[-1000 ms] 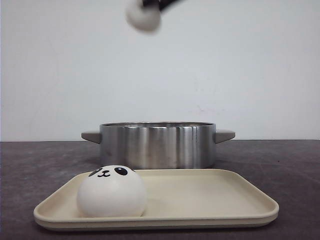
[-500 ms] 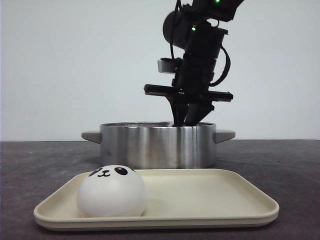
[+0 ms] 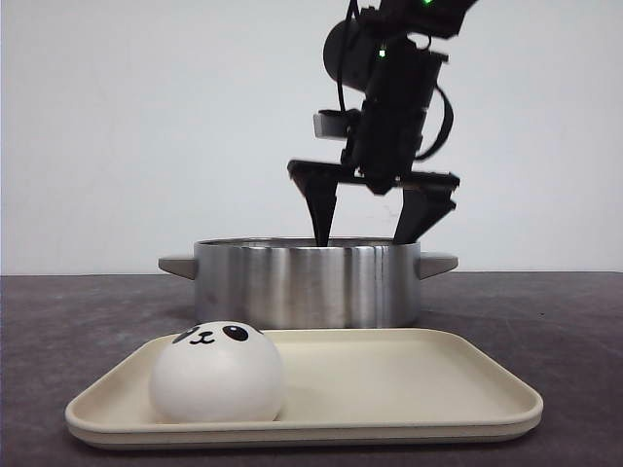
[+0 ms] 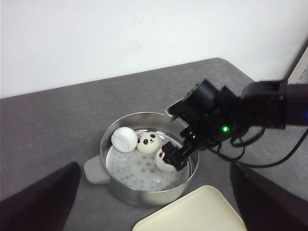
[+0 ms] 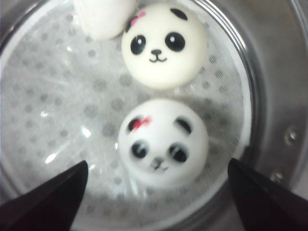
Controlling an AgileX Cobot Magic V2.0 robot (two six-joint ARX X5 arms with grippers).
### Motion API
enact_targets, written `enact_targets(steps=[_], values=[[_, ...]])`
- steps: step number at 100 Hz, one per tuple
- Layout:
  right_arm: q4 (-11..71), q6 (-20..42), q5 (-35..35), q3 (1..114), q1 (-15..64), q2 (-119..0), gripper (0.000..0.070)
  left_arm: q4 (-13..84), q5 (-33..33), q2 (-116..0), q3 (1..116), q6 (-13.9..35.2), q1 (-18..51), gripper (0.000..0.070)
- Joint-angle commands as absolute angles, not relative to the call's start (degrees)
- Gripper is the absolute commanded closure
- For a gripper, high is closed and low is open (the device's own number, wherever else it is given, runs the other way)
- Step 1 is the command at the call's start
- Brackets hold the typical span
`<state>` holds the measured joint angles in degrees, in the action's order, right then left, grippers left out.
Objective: Steam buns
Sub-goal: 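Raise the open right gripper out of the steamer, then lower the left gripper onto the last panda bun on the tray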
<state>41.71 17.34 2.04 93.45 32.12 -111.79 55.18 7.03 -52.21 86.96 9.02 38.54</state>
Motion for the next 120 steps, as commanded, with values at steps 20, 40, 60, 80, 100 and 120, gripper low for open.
enact_targets(steps=[20, 40, 60, 80, 100, 120], values=[[45.7, 12.6, -3.3, 104.1, 34.4, -100.0, 0.0682, 58.5, 2.7, -53.6, 80.1, 17.1, 39.1, 0.0105], [47.1, 12.4, -2.9, 104.1, 38.1, -85.3, 0.0682, 52.1, -3.9, -53.9, 65.2, 28.7, 40.9, 0.0104], [47.2, 11.3, -0.7, 104.1, 40.7, -73.8, 0.0683, 47.7, -7.0, -59.4, 56.7, 32.3, 43.9, 0.0103], [47.9, 11.3, 1.7, 104.1, 40.8, -67.7, 0.0683, 42.9, -8.2, -68.8, 56.7, 32.6, 47.0, 0.0102], [49.6, 11.2, 3.1, 104.1, 40.8, -64.8, 0.0683, 40.7, -8.2, -78.4, 56.7, 32.7, 50.0, 0.0103], [50.7, 11.4, 3.0, 104.1, 40.8, -63.8, 0.0683, 39.9, -7.2, -85.3, 56.7, 32.6, 50.3, 0.0103]])
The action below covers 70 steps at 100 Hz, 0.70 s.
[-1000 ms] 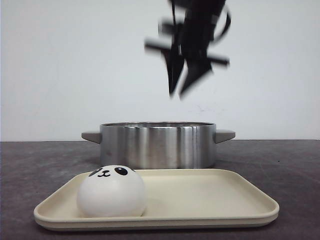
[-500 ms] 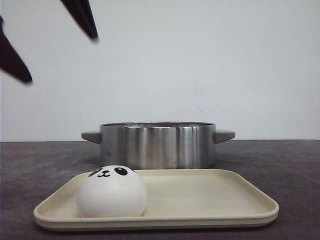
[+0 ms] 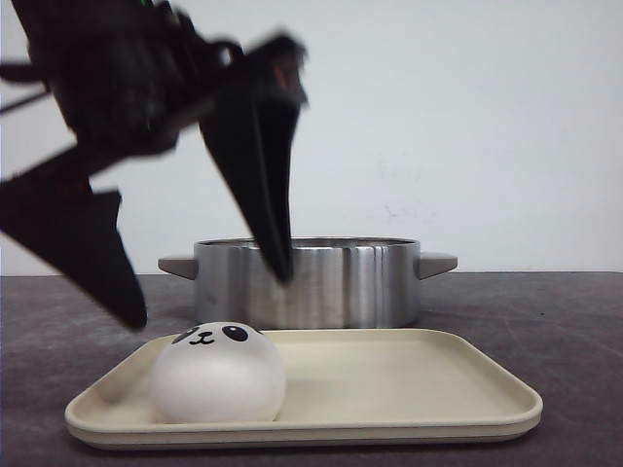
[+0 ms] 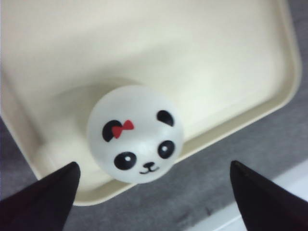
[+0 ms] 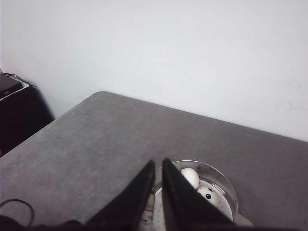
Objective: Steam buns
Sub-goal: 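Lower the left gripper onto the last panda bun on the tray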
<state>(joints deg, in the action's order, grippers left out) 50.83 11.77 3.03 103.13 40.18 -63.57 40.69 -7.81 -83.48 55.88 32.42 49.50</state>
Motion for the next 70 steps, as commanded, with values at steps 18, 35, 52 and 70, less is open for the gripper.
enact_targets(steps=[18, 35, 52, 70], values=[[52.0, 11.5, 3.0, 104.1, 40.8, -63.9, 0.0683, 38.1, -6.3, -88.6, 56.7, 32.2, 50.3, 0.0104], [52.8, 11.6, 3.0, 104.1, 40.8, -63.9, 0.0683, 37.6, -6.2, -91.1, 56.7, 32.2, 50.3, 0.0104], [52.8, 11.7, 3.0, 104.1, 40.8, -63.9, 0.0683, 37.3, -5.3, -91.6, 56.7, 32.2, 50.3, 0.0141], [52.8, 12.1, 3.0, 104.1, 40.8, -63.9, 0.0683, 37.0, -2.2, -91.7, 56.7, 30.4, 50.3, 0.049]])
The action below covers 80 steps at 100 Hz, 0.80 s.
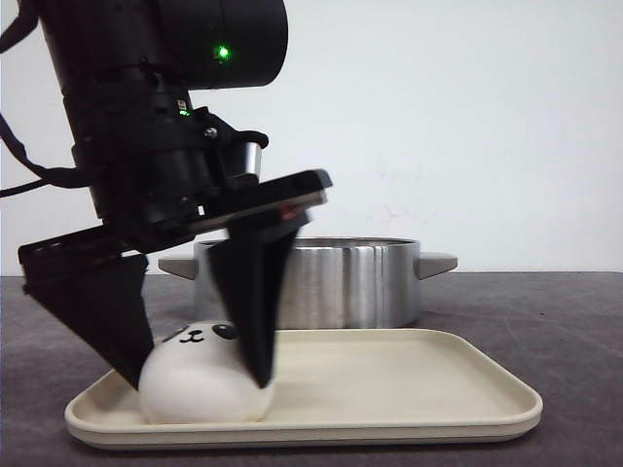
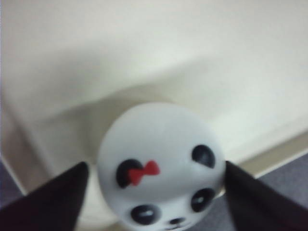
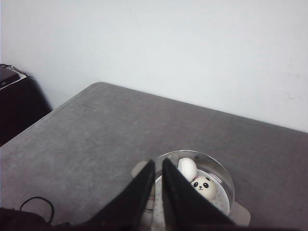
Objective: Steam buns
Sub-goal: 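Lower the left gripper onto the last panda bun on the tray, then carry the bun with the left gripper into the steamer and release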
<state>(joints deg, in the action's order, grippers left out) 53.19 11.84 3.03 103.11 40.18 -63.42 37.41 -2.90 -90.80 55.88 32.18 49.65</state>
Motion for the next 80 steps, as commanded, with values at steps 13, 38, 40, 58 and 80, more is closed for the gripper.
enact_targets(steps=[13, 38, 40, 58, 80], values=[[52.8, 13.0, 3.0, 104.1, 40.8, -63.9, 0.0683, 36.9, -1.3, -91.7, 56.7, 27.3, 50.3, 0.0697], [53.3, 13.0, 3.0, 104.1, 40.8, -63.9, 0.0683, 36.6, -2.2, -85.8, 60.7, 24.6, 50.9, 0.07], [53.3, 13.0, 3.0, 104.1, 40.8, -63.9, 0.0683, 36.1, -1.7, -84.8, 61.4, 24.4, 51.1, 0.07], [53.2, 13.0, 3.0, 104.1, 40.8, -63.9, 0.0683, 28.5, 5.8, -77.9, 68.6, 21.0, 51.4, 0.07], [53.2, 12.7, 3.0, 104.1, 40.8, -64.0, 0.0683, 27.4, 7.2, -81.7, 79.0, 15.1, 45.3, 0.07]])
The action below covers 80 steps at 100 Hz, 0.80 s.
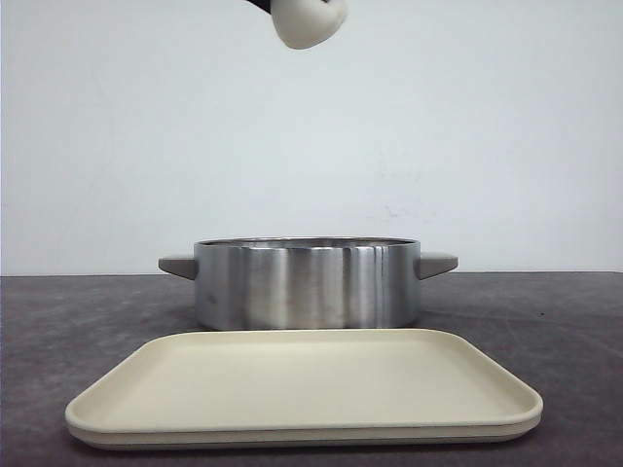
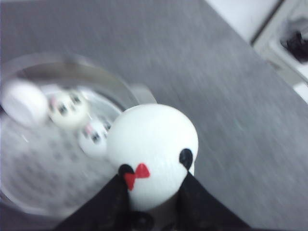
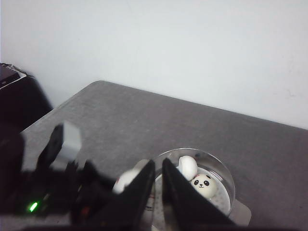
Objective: Steam buns
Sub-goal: 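Carry the bun with the left gripper into the steamer and release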
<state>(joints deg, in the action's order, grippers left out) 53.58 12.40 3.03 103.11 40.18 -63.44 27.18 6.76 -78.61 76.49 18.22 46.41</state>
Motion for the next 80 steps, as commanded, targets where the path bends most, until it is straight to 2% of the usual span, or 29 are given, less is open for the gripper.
enact_targets(steps=[1, 36, 65, 71, 80], values=[[53.1, 12.6, 3.0, 104.1, 40.8, -64.0, 0.0683, 27.4, 7.2, -82.1, 79.3, 15.0, 44.9, 0.07], [53.4, 12.9, 3.0, 104.1, 40.8, -64.0, 0.0683, 27.1, 4.6, -99.6, 86.8, 14.0, 34.7, 0.07], [56.0, 14.6, 3.0, 104.1, 40.8, -64.0, 0.0683, 27.6, 3.2, -109.4, 87.0, 13.9, 33.3, 0.0697], [56.0, 14.7, 3.1, 104.1, 40.8, -64.0, 0.0683, 27.5, 3.2, -110.5, 87.0, 14.0, 33.3, 0.0643], [56.0, 14.9, 3.1, 104.1, 40.8, -63.9, 0.0683, 27.5, 3.2, -111.0, 87.0, 14.0, 33.3, 0.0503]])
